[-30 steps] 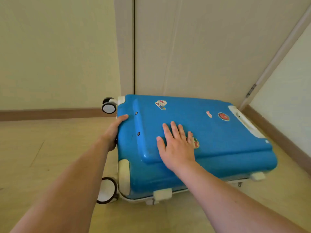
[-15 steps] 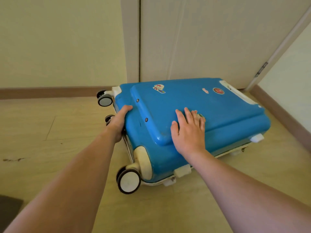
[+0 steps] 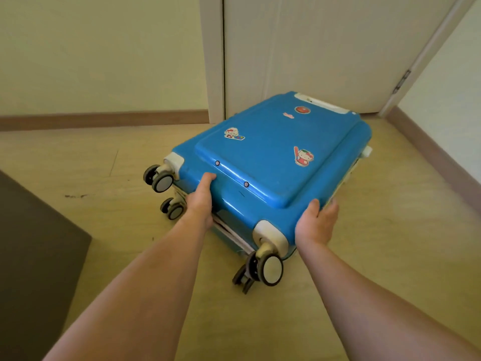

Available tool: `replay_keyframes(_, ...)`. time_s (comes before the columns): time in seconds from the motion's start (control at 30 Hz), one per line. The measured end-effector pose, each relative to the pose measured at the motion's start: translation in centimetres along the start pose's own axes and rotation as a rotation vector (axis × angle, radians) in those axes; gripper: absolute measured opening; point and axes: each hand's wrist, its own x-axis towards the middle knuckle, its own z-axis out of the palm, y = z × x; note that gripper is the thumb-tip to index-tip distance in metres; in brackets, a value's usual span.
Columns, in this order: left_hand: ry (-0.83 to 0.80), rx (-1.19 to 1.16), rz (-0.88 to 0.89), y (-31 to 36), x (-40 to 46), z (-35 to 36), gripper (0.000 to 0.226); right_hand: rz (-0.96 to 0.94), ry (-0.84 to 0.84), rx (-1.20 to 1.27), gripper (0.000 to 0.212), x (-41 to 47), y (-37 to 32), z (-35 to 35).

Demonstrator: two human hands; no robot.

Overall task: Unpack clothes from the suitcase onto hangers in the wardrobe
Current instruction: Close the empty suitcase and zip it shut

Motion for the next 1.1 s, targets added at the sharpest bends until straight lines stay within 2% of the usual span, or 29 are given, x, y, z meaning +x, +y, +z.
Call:
replay_keyframes(0.07, 0.006, 0.015, -0.021, -0.4, -1.4, -0.1, 0.073, 0.221, -0.037, 0.116, 0.054, -0.6, 1.5, -1.8)
replay_keyframes(0.13, 0.012, 0.036, -0.041, -0.9, -2.3, 0.0, 0.080, 0.451, -0.150, 0.274, 0.044, -1.1, 2.7, -3.5)
replay_keyframes(0.2, 0.066, 0.092, -0.042, -1.1, -3.2, 0.6, 0.078, 0.518, -0.261, 0.342, 0.034, -0.7, 3.1, -5.2)
replay_keyframes(0.27, 0.184, 0.224, -0.013, -0.8, -3.6, 1.1, 0.079, 0.508, -0.278, 0.352, 0.030, 0.3, 2.8, -6.2)
replay_keyframes(0.37, 0.291, 0.494, 0.067, -1.0, -5.7, 2.3, 0.075, 0.430, -0.388, 0.152, 0.027, 1.9, 3.2, -7.2)
replay_keyframes(0.43, 0.170, 0.745, 0.133, -2.1, -7.7, 3.1, 0.068, 0.341, -0.506, 0.026, 0.030, 2.7, 4.3, -7.8)
replay_keyframes(0.5, 0.027, 1.118, 0.184, -3.0, -9.7, 3.2, 0.054, 0.257, -0.605, -0.068, 0.045, 3.2, 5.4, -8.0)
replay_keyframes(0.53, 0.022, 1.294, 0.236, -3.2, -10.6, 3.3, 0.049, 0.228, -0.631, -0.117, 0.048, 3.3, 5.7, -8.1)
replay_keyframes(0.6, 0.006, 1.530, 0.318, -2.5, -12.2, 3.2, 0.048, 0.194, -0.653, -0.193, 0.047, 3.2, 6.2, -7.8)
replay_keyframes(0.63, -0.069, 1.596, 0.283, -2.3, -12.8, 3.4, 0.052, 0.174, -0.663, -0.237, 0.044, 3.1, 6.4, -7.7)
replay_keyframes(0.7, -0.295, 1.607, 0.091, -3.1, -14.3, 3.8, 0.053, 0.111, -0.702, -0.361, 0.038, 3.0, 6.9, -7.3)
replay_keyframes(0.73, -0.384, 1.578, 0.034, -4.0, -14.8, 4.1, 0.050, 0.067, -0.723, -0.432, 0.032, 3.0, 7.1, -7.1)
replay_keyframes(0.77, -0.433, 1.566, 0.049, -5.1, -14.9, 4.3, 0.050, 0.025, -0.732, -0.497, 0.025, 2.9, 7.2, -7.1)
replay_keyframes(0.87, -0.388, 1.578, 0.233, -7.4, -14.5, 4.7, 0.057, -0.055, -0.742, -0.594, 0.021, 3.1, 7.3, -6.9)
replay_keyframes(0.93, -0.363, 1.560, 0.274, -7.6, -14.0, 4.5, 0.056, -0.105, -0.740, -0.674, 0.024, 3.2, 7.0, -6.9)
replay_keyframes(1.1, -0.414, 1.570, 0.331, -6.9, -14.2, 3.3, 0.040, -0.306, -0.734, -0.960, 0.027, 3.4, 6.4, -7.1)
